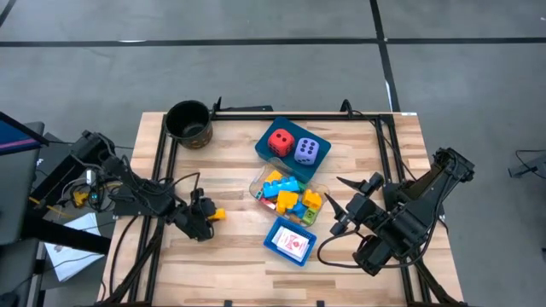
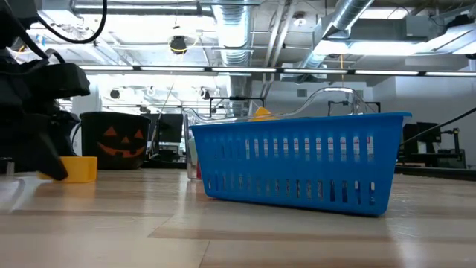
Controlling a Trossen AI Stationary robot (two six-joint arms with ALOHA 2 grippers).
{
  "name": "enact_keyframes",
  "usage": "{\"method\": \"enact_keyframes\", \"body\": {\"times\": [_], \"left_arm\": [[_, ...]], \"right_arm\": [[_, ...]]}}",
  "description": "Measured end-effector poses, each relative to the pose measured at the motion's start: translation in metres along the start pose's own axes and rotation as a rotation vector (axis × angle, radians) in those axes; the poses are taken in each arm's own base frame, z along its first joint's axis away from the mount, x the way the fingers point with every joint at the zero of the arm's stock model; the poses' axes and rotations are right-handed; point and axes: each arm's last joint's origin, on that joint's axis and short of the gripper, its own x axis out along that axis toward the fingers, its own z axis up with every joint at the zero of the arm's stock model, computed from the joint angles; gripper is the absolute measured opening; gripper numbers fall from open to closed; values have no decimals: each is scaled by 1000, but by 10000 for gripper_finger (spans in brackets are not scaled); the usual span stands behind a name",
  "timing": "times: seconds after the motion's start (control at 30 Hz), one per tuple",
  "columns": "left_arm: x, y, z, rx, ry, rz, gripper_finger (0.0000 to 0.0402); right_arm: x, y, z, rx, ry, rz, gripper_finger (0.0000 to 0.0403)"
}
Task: Pick & Place Toys
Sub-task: Put the yellow game piece block into the transparent bin
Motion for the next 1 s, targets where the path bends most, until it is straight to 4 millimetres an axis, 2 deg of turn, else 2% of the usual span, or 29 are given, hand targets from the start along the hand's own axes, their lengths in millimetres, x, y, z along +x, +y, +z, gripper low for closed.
{"method": "enact_keyframes", "body": {"times": [0.17,0.47,0.6,0.83,1.0], "left_arm": [[0,1,1,25,-14,15,126],[3,2,10,-4,-68,16,132],[1,-10,25,54,-191,-133,135],[-17,-34,52,192,-442,-545,132],[-27,-38,71,247,-603,-584,132]], "right_arm": [[0,0,0,0,0,0,239],[0,0,0,0,0,0,239],[0,0,0,-1,0,0,239],[0,0,0,-3,0,0,239],[0,0,0,-4,0,-1,239]]}}
